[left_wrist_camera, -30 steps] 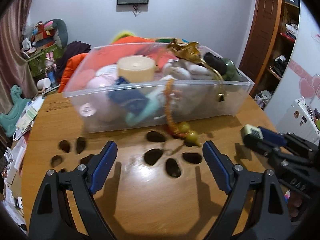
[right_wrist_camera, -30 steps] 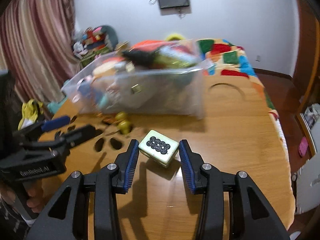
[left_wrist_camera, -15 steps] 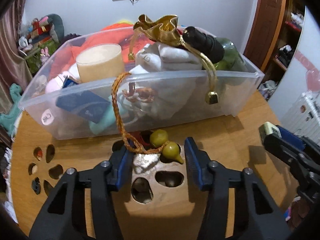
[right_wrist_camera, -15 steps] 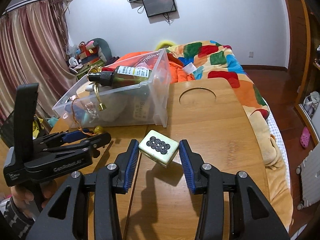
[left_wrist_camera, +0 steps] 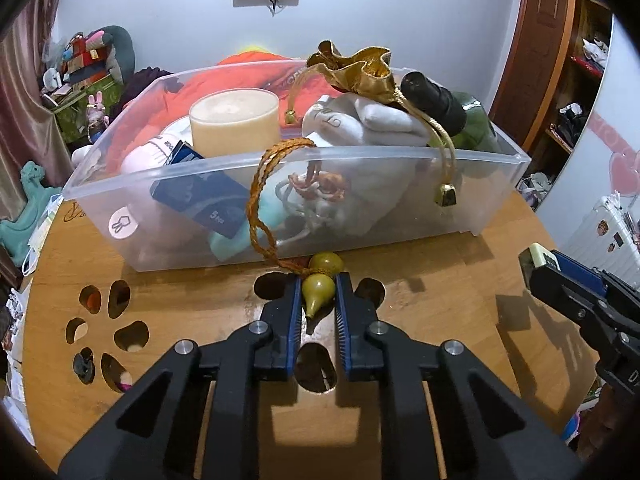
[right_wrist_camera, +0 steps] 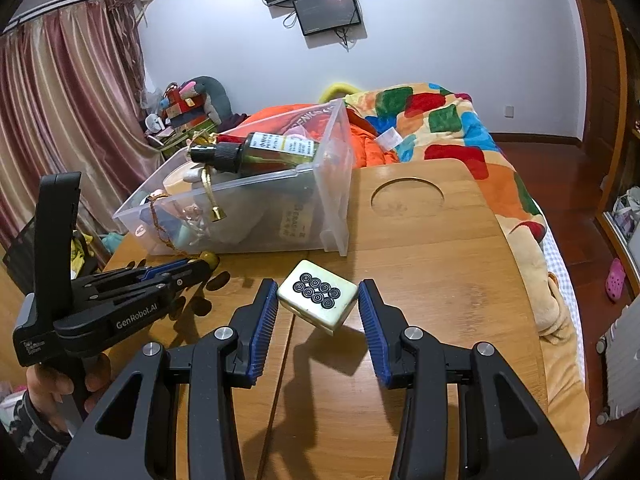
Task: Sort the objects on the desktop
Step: 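Grasp the yellow gourd pendant with left while right lifts the dotted tile, then carry the gourd pendant with left while right carries the tile over the box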
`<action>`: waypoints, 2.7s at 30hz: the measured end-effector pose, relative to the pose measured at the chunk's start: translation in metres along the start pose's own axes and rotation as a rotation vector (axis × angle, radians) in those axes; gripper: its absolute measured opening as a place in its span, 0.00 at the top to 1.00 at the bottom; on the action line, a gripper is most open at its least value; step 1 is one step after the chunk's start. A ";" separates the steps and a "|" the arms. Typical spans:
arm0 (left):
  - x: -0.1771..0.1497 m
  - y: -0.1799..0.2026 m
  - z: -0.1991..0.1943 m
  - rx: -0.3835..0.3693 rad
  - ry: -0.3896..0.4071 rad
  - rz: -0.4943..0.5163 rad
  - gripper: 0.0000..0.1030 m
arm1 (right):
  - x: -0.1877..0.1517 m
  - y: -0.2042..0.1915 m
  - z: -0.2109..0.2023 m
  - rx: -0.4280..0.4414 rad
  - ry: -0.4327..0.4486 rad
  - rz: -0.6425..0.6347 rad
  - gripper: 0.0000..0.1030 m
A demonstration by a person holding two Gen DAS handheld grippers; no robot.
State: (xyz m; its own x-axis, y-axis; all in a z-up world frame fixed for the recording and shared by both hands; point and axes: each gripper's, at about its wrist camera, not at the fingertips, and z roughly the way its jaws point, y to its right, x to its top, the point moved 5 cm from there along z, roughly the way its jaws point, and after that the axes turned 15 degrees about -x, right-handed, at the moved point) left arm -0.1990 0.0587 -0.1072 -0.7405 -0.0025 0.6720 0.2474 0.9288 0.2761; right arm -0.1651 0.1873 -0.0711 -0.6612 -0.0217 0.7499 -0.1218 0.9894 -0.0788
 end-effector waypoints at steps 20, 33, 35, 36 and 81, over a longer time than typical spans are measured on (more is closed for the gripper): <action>0.017 -0.014 -0.072 -0.033 0.165 0.007 0.85 | 0.022 -0.026 -0.015 -0.018 0.053 -0.072 0.63; 0.044 -0.027 -0.088 -0.038 0.228 0.024 0.85 | 0.061 -0.035 -0.017 -0.034 0.116 -0.107 0.63; 0.046 -0.028 -0.085 -0.042 0.225 0.028 0.85 | 0.068 -0.037 -0.014 -0.033 0.123 -0.109 0.63; 0.049 -0.030 -0.083 -0.041 0.224 0.028 0.85 | 0.072 -0.037 -0.013 -0.037 0.127 -0.111 0.63; 0.052 -0.020 -0.075 -0.063 0.195 0.086 0.64 | 0.109 -0.058 0.013 -0.051 0.131 -0.143 0.38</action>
State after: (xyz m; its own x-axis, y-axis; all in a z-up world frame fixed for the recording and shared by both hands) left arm -0.1958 0.0124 -0.0263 -0.5818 -0.0021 0.8134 0.3470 0.9038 0.2505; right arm -0.2395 0.1256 0.0071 -0.5377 -0.1472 0.8302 -0.1676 0.9836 0.0658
